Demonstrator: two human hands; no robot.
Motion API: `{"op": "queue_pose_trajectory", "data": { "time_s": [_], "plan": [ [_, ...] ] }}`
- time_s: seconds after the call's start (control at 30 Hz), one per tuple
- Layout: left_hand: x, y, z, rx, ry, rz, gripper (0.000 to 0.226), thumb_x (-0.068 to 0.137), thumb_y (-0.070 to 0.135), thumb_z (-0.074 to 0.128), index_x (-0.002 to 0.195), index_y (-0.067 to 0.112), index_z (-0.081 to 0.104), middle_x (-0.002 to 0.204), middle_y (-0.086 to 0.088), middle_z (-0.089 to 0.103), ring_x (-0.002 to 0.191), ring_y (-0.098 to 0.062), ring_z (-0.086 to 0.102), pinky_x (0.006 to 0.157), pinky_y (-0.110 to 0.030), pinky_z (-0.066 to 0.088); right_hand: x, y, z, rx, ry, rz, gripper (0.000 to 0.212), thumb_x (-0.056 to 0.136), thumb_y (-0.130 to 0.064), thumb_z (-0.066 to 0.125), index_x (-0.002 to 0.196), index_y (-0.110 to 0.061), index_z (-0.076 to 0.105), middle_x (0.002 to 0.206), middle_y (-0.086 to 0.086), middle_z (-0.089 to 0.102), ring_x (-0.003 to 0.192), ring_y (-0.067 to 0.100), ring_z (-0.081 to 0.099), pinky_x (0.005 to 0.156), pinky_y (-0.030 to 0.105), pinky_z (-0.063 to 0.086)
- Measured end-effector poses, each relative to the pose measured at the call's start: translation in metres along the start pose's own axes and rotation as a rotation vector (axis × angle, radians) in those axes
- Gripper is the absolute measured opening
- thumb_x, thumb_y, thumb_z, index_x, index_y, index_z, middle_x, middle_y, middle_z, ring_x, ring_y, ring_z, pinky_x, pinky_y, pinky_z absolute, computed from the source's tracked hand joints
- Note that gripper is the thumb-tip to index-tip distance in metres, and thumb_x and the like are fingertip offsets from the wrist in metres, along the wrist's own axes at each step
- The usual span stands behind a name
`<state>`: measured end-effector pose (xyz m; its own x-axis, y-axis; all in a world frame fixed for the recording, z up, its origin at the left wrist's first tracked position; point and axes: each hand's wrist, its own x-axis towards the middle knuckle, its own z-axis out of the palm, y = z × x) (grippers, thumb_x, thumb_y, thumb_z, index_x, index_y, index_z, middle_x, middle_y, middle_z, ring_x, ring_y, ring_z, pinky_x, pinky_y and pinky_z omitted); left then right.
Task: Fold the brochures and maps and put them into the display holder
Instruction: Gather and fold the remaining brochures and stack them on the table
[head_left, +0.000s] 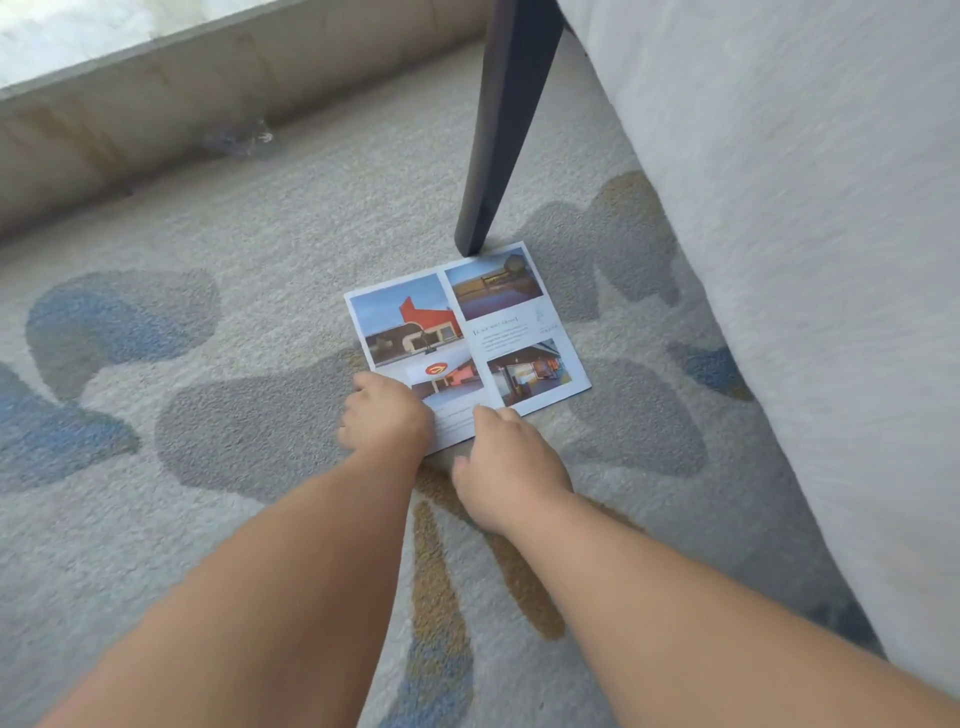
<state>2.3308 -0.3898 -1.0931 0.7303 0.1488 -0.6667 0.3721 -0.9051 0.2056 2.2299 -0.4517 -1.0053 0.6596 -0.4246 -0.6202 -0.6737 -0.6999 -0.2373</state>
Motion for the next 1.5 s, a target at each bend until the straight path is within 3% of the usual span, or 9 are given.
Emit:
{"op": "queue_pose_trajectory", "data": {
  "time_s": [0.13,0.33,0.57,0.63,0.73,0.93,1.17,1.33,1.5],
  "plan": [
    [-0.003,-0.004,-0.012,-0.191,-0.031,0.073,0.031,0.087,0.016,0.053,0.117,0.009,0.056,0.117,-0.015,0.063,0.105,-0.035,0.061,0.091,-0.045,0.052,-0.007,-0.005,-0.008,0.046,0.011,0.013,0.032,0.094,-0.026,0.050,0.124,-0.015,0.047,0.129,0.004,0.047,0.119,0.025,0.046,0.078,0.035,0.039],
    [-0.074,-0.016,-0.095,-0.316,0.031,0.336,0.020,0.091,0.011,0.038,0.098,0.028,0.047,0.080,0.004,0.060,0.069,-0.016,0.057,0.054,-0.031,0.044,-0.058,-0.034,-0.055,0.167,0.009,0.050,0.035,0.094,-0.032,0.051,0.126,-0.018,0.048,0.126,0.004,0.048,0.109,0.028,0.053,0.077,0.036,0.044],
    [-0.207,-0.048,-0.273,-0.466,0.015,0.411,0.018,0.095,0.014,0.048,0.097,0.030,0.056,0.080,0.011,0.061,0.063,-0.002,0.057,0.047,-0.018,0.042,-0.168,-0.074,-0.180,0.224,0.004,0.079,0.038,0.094,-0.035,0.049,0.127,-0.016,0.050,0.127,0.010,0.050,0.110,0.030,0.053,0.080,0.035,0.042],
    [-0.251,-0.053,-0.323,-0.561,-0.010,0.395,0.019,0.095,0.014,0.051,0.093,0.032,0.058,0.084,0.010,0.066,0.068,0.003,0.062,0.056,-0.013,0.049,-0.198,-0.088,-0.222,0.258,0.018,0.102,0.043,0.093,-0.038,0.050,0.129,-0.015,0.049,0.130,0.012,0.050,0.112,0.032,0.054,0.079,0.034,0.040],
    [-0.309,-0.057,-0.386,-0.714,-0.069,0.343,0.020,0.097,0.015,0.054,0.097,0.034,0.060,0.101,0.005,0.071,0.093,-0.019,0.068,0.083,-0.039,0.057,-0.237,-0.110,-0.277,0.329,0.073,0.118,0.051,0.092,-0.043,0.053,0.131,-0.011,0.047,0.131,0.013,0.049,0.109,0.033,0.055,0.080,0.036,0.043],
    [-0.387,-0.067,-0.471,-0.914,-0.116,0.309,0.020,0.098,0.017,0.056,0.108,0.035,0.060,0.102,0.004,0.073,0.089,-0.017,0.071,0.075,-0.034,0.058,-0.290,-0.139,-0.361,0.473,0.205,0.157,0.057,0.091,-0.044,0.056,0.137,-0.013,0.040,0.133,0.011,0.053,0.109,0.033,0.058,0.080,0.037,0.047],
    [-0.439,-0.075,-0.515,-0.923,-0.090,0.345,0.026,0.098,0.009,0.051,0.112,0.029,0.059,0.114,-0.006,0.069,0.098,-0.027,0.068,0.079,-0.044,0.057,-0.348,-0.171,-0.418,0.658,0.271,-0.126,0.009,0.087,-0.018,0.049,0.091,-0.023,0.055,0.090,-0.007,0.064,0.073,0.010,0.057,0.056,0.028,0.040],
    [-0.475,-0.082,-0.530,-1.001,-0.135,0.411,0.037,0.091,0.013,0.055,0.109,0.045,0.065,0.108,-0.002,0.073,0.095,-0.027,0.068,0.080,-0.041,0.056,-0.415,-0.226,-0.411,0.668,0.062,-0.400,0.010,0.087,-0.040,0.054,0.094,-0.033,0.052,0.099,-0.015,0.061,0.089,0.012,0.061,0.077,0.042,0.055],
    [-0.491,-0.116,-0.551,-1.195,-0.225,0.391,0.037,0.091,0.008,0.061,0.116,0.034,0.066,0.106,-0.011,0.074,0.082,-0.024,0.071,0.065,-0.035,0.056,-0.457,-0.271,-0.376,0.555,-0.006,-0.548,0.018,0.094,-0.044,0.051,0.112,-0.042,0.055,0.119,-0.011,0.049,0.095,0.003,0.055,0.074,0.024,0.046]
  ]
}}
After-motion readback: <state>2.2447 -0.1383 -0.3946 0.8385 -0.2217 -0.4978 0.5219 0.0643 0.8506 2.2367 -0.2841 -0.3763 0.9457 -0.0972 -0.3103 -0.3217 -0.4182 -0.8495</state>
